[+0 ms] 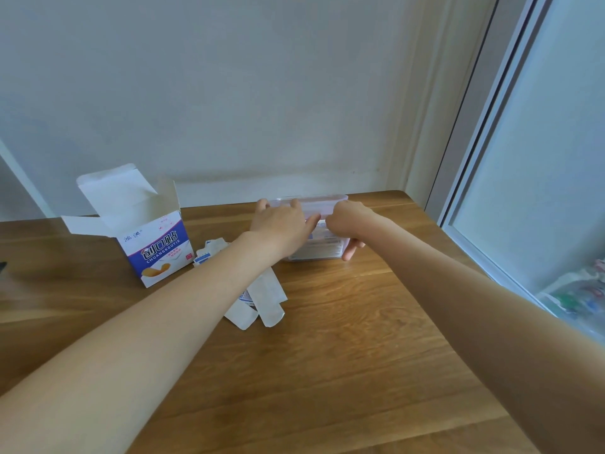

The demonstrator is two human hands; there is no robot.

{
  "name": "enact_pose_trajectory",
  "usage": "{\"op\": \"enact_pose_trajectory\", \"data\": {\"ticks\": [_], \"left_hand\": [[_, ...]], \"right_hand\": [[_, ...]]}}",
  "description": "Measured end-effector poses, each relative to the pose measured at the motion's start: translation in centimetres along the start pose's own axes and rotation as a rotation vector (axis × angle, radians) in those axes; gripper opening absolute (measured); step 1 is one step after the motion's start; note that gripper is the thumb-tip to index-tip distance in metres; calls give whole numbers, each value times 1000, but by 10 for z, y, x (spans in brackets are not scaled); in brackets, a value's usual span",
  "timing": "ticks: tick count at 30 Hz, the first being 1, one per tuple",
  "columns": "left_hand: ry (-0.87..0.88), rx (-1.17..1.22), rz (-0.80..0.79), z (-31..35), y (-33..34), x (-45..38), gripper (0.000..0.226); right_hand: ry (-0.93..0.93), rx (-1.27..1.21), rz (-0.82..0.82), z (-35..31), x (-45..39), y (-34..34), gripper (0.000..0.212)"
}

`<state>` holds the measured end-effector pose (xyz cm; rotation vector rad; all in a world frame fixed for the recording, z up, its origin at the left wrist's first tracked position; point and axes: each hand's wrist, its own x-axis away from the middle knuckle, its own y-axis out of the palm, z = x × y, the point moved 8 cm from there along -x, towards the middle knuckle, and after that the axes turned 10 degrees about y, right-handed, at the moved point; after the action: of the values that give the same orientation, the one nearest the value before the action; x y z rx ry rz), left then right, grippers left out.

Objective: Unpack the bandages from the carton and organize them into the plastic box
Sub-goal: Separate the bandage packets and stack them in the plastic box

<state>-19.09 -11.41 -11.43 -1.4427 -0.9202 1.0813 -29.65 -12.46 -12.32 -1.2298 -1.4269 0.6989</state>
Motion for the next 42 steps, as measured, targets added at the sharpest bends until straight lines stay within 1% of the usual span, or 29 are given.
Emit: {"op": "enact_pose_trajectory", "data": {"ticks": [3,5,7,9,11,14,15,16,17,18,20,22,23,24,26,28,32,37,40,41,42], "left_hand": [[3,53,-52,-1,6,0,44],[19,72,-58,3,4,1,35],[51,17,-41,8,-2,5,31],[60,-81,1,10,-12,8,39],[55,-147,141,9,-31,11,45],[142,-162,417,6,-57,25,37],[166,-133,464,3,-63,33,34],[178,-98,442,-2,-64,42,30],[188,-59,368,-8,-59,51,26],[193,-13,288,-15,-52,60,23],[170,94,130,-33,-34,82,22],[106,216,-24,-52,-15,101,27],[93,247,-105,-59,-6,109,31],[95,242,-182,-68,4,116,35],[128,173,-261,-78,17,123,38],[136,136,-256,-84,22,127,31],[136,174,-192,-81,24,124,15],[137,253,-162,-82,21,124,11],[127,346,-145,-84,21,128,19],[111,396,-122,-85,19,128,22],[89,455,-86,-88,18,128,25]], "right_hand": [[-14,-13,12,-1,1,0,15],[-11,-23,18,0,2,-1,20],[-5,-35,17,1,2,0,24],[-19,-33,39,0,4,-3,23],[-72,7,130,-6,15,-12,19],[-211,93,422,-23,48,-40,17],[-269,83,497,-30,61,-47,18],[-328,51,525,-36,74,-49,18],[-368,25,502,-42,83,-45,22],[-396,5,432,-46,88,-34,26],[-415,-5,192,-54,90,3,28],[-395,49,-31,-56,87,44,22],[-377,81,-93,-55,85,60,30],[-364,102,-113,-56,82,72,39],[-353,92,-49,-58,75,82,51],[-344,10,5,-62,70,85,57],[-277,-183,-105,-68,61,92,65],[-229,-167,-135,-63,53,94,44],[-215,-163,-131,-61,52,94,40],[-223,-167,-135,-62,55,94,36],[-238,-183,-133,-63,58,92,28]]}}
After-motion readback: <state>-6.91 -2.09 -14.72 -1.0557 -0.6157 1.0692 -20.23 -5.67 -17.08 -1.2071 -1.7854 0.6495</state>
